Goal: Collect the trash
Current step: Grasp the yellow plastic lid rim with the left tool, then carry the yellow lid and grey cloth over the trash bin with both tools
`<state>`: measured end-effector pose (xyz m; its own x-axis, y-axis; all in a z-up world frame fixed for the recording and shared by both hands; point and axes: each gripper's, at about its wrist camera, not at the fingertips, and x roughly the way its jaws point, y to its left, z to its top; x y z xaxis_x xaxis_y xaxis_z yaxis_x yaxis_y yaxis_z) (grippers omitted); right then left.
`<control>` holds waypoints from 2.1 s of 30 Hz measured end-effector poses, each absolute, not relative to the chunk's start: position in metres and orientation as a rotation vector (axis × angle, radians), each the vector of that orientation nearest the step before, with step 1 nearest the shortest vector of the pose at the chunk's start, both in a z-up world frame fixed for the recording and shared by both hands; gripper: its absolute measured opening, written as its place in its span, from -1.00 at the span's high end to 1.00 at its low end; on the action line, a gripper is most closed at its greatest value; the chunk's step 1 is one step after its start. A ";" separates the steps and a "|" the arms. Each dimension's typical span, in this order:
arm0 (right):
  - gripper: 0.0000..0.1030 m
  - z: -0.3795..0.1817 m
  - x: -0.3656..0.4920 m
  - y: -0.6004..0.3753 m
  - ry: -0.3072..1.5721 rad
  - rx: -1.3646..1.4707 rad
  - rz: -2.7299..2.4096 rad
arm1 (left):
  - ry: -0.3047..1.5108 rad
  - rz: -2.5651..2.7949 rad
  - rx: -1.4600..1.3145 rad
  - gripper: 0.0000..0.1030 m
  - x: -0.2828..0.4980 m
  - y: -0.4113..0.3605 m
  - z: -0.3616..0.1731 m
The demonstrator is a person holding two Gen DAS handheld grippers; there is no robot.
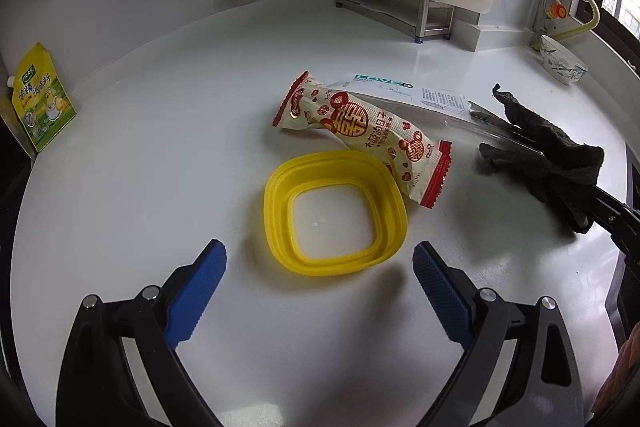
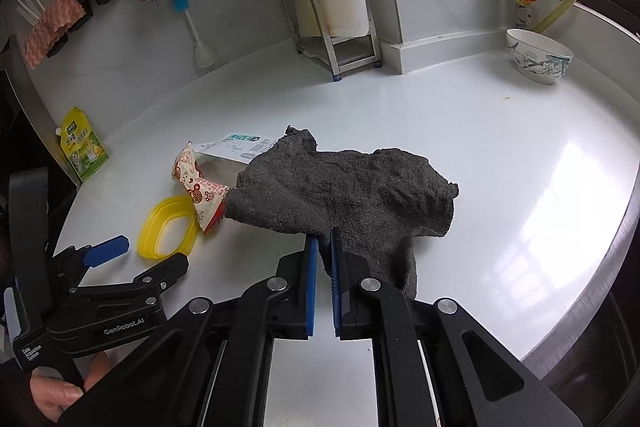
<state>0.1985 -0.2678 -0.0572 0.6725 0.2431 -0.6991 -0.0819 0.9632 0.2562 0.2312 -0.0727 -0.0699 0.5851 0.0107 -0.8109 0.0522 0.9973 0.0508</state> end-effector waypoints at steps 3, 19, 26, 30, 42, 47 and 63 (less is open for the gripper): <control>0.87 -0.057 0.195 -0.270 0.811 0.218 0.185 | 0.954 -0.002 0.067 -0.80 0.237 -0.072 -0.073; 0.88 -0.058 0.156 -0.294 0.793 0.317 0.155 | 0.948 -0.020 0.054 -0.30 0.239 -0.072 -0.074; 0.88 -0.053 0.130 -0.291 0.783 0.313 0.141 | 0.941 -0.044 0.081 -0.29 0.208 -0.063 -0.067; 0.88 -0.048 0.110 -0.286 0.776 0.340 0.142 | 0.919 -0.061 0.088 -0.29 0.182 -0.057 -0.057; 0.90 -0.032 0.031 -0.253 0.765 0.369 0.138 | 0.822 -0.130 0.130 -0.29 0.093 -0.053 -0.023; 0.90 -0.026 -0.008 -0.240 0.756 0.359 0.128 | 0.796 -0.167 0.132 -0.29 0.057 -0.052 -0.015; 0.90 -0.051 -0.100 -0.223 0.772 0.402 0.104 | 0.827 -0.268 0.161 -0.29 -0.024 -0.050 -0.038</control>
<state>-0.1000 -0.2233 -0.0510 0.7153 0.2366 -0.6575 0.0549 0.9190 0.3903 -0.0243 -0.0504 -0.0382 0.6462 -0.1726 -0.7433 0.2970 0.9542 0.0366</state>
